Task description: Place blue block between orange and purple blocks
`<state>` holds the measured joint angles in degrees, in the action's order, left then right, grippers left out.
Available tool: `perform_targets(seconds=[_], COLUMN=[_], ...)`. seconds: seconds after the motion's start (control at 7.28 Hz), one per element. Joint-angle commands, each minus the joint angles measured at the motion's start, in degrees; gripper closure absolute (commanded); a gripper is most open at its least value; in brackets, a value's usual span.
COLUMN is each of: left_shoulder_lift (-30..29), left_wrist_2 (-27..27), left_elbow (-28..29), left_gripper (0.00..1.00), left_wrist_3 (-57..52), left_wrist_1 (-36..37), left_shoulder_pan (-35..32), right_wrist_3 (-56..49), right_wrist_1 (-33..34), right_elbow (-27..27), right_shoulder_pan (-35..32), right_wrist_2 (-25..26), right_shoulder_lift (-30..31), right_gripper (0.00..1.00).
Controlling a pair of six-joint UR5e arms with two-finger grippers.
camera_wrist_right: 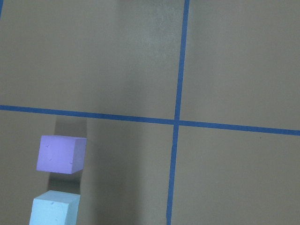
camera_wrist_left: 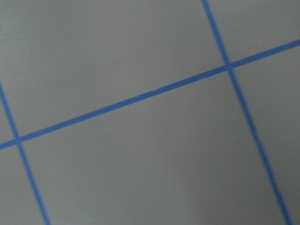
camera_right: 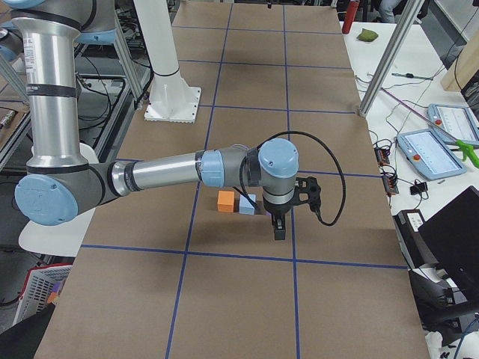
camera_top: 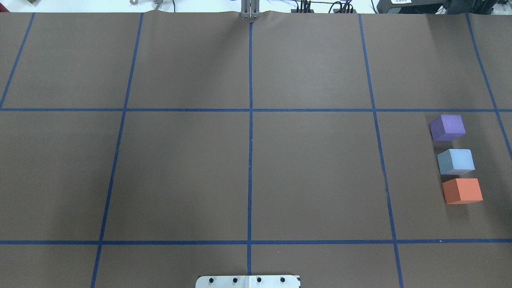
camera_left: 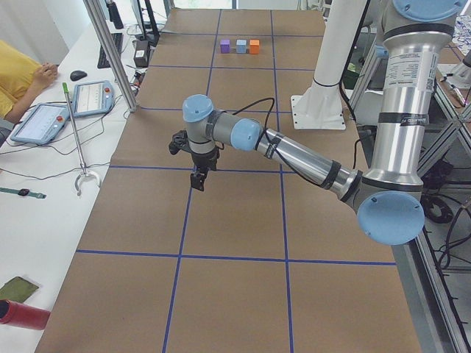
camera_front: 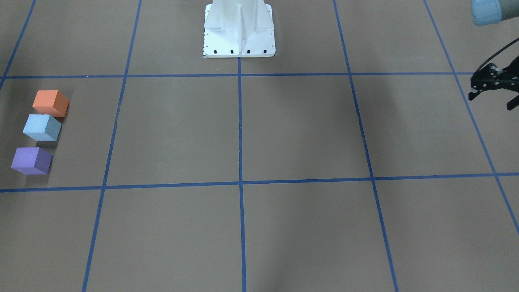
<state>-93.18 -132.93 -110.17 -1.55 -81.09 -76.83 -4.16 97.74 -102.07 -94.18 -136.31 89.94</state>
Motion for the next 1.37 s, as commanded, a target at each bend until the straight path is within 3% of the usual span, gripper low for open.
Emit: perform_targets(seconds=[0.0,0.27,0.55,0.69,1.24], left_shoulder_lift=[0.72,3.86,4.23,7.72,8.37], left_wrist_2=[-0.84,-0.84,-0.40,-0.83,-1.01], left_elbow=[3.55,2.43,2.25,2.59,4.36], left_gripper=[0.00,0.00,0.00,0.00,0.00], left_wrist_3=[-2.32,-2.50,-2.67,-4.41,-4.08], left_wrist_1=[0.32,0.23,0.14,0.06,-0.47], left_shoulder_pan=[-5.58,-10.59,-11.23,-11.15,-11.15], right_wrist_3=[-0.23,-0.41,-0.32,-0.32,-0.32], right_wrist_1=[-0.17,0.00,-0.09,-0.09,0.35], right_elbow=[-0.49,-0.22,-0.93,-0.85,-4.45], right_shoulder_pan=[0.14,0.05,0.05,0.05,0.49], right_wrist_2=[-0.18,-0.01,0.25,0.34,0.95], right_shoulder_lift=[1.02,1.12,2.17,2.17,3.49], right_gripper=[0.00,0.00,0.00,0.00,0.00])
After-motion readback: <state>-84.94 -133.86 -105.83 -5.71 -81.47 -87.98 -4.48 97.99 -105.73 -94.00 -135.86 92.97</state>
